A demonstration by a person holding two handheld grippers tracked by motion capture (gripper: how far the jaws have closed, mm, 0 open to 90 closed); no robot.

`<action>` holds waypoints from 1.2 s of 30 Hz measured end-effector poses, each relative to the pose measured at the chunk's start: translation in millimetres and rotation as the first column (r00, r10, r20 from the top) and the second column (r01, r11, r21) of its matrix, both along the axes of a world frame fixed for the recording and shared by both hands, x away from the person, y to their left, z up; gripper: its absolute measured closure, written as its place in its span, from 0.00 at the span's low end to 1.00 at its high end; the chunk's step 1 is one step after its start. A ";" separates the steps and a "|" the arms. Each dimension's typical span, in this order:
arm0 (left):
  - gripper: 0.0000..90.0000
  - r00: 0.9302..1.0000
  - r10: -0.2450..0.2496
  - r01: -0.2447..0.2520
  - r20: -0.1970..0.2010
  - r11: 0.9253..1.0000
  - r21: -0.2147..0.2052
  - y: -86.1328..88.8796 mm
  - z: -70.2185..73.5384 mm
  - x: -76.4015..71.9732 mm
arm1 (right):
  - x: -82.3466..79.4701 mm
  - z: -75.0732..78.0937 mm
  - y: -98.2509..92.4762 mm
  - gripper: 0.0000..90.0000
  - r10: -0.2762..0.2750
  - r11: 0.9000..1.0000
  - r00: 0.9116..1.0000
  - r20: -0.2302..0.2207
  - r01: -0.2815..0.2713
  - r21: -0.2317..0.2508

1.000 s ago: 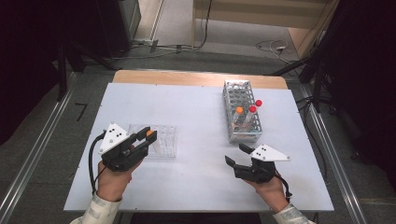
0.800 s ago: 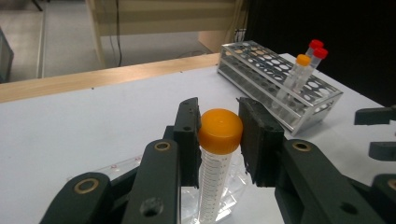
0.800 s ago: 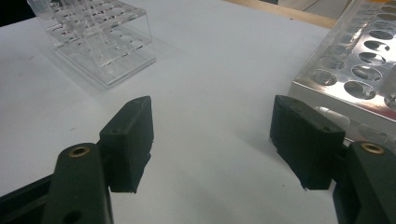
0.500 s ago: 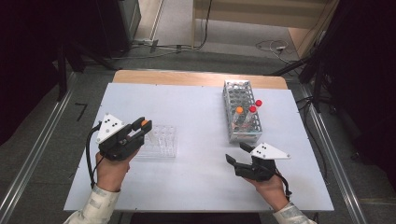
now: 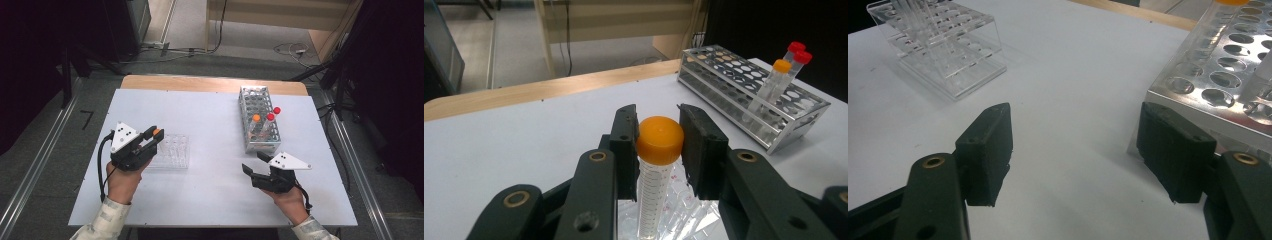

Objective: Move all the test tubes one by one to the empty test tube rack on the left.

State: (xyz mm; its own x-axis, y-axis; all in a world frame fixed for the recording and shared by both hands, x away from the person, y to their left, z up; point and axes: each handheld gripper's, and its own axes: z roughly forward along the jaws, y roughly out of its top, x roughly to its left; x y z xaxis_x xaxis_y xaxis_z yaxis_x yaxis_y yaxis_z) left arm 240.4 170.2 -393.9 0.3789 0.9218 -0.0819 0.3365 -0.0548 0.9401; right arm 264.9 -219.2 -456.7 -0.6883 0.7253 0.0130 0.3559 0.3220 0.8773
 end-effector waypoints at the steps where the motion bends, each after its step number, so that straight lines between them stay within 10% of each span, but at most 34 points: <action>1: 0.78 1.000 0.002 -0.002 0.002 1.000 0.002 -0.8 -1.6 -0.1 | 0.2 0.1 0.1 0.33 -0.002 1.000 1.000 -0.001 0.002 0.001; 20: 0.77 0.999 0.003 -0.002 -0.035 1.000 0.029 -10.9 -30.7 5.1 | 2.5 0.3 -0.5 0.33 -0.015 1.000 1.000 -0.007 0.015 0.005; 36: 0.29 0.997 0.040 -0.042 -0.066 0.999 -0.024 -9.1 -32.0 -0.4 | 9.9 -1.5 -1.9 0.34 -0.048 0.999 0.999 -0.007 0.048 0.002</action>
State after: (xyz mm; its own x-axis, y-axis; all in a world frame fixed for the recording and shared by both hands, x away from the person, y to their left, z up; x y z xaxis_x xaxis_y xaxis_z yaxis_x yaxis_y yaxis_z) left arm 240.0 161.1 -425.8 0.3341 0.9337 -0.1291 0.3987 -0.0159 0.9169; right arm 274.8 -221.1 -458.2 -0.6526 0.7574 0.0191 0.3768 0.3026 0.8755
